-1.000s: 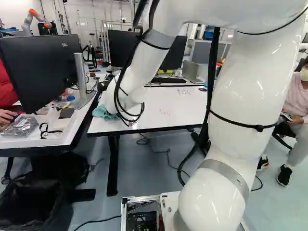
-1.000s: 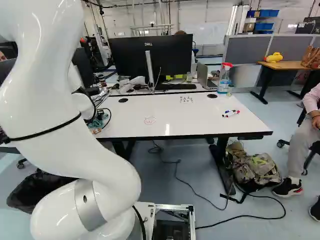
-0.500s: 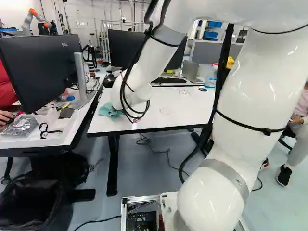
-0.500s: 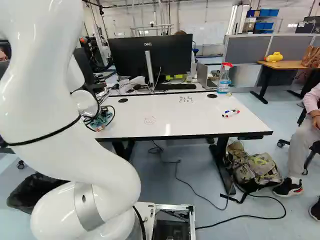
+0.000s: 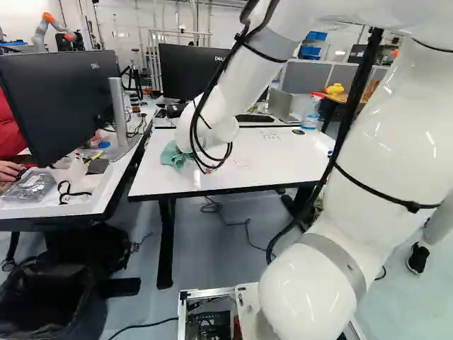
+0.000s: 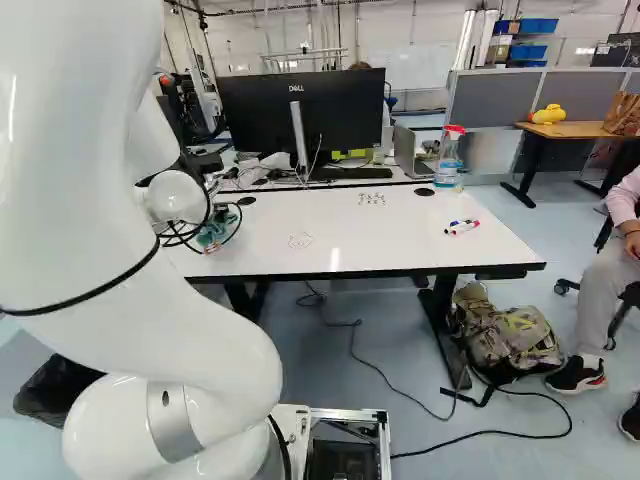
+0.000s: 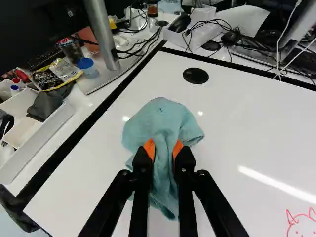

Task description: Clean the table with the green towel

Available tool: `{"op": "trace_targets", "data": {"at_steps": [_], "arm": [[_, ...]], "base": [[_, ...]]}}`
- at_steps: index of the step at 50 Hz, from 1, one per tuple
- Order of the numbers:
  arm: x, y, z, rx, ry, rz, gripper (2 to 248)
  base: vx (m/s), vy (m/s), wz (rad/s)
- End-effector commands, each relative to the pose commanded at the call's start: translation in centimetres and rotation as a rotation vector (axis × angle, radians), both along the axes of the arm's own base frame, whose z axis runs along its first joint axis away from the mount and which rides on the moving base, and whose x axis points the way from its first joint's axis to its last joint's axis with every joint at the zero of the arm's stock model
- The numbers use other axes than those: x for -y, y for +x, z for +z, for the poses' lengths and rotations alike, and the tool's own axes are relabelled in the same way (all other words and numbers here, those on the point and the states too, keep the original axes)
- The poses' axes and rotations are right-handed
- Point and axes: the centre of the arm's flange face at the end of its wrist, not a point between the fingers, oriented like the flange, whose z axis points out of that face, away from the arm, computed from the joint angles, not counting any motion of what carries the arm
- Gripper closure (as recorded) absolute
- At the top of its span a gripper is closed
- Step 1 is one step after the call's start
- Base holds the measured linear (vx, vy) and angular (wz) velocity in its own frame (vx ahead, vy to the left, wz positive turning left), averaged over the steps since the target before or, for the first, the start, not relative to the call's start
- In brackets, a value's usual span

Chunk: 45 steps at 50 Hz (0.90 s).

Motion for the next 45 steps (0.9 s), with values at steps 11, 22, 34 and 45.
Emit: {"op": "trace_targets", "data": {"at_steps": [11, 22, 34, 45], "arm": [[1.8, -0.1, 0.0, 0.0, 0.0, -0.036, 192], [3.5, -0.2, 0.0, -0.001, 0.0, -0.073, 192], [5.3, -0.3, -0.1, -0.001, 0.0, -0.114, 192], [7.0, -0.5, -0.1, 0.0, 0.0, -0.152, 192]], "base": [[0.0, 0.0, 0.0], [0.0, 0.0, 0.0], [0.0, 0.0, 0.0], [0.0, 0.0, 0.0]]}}
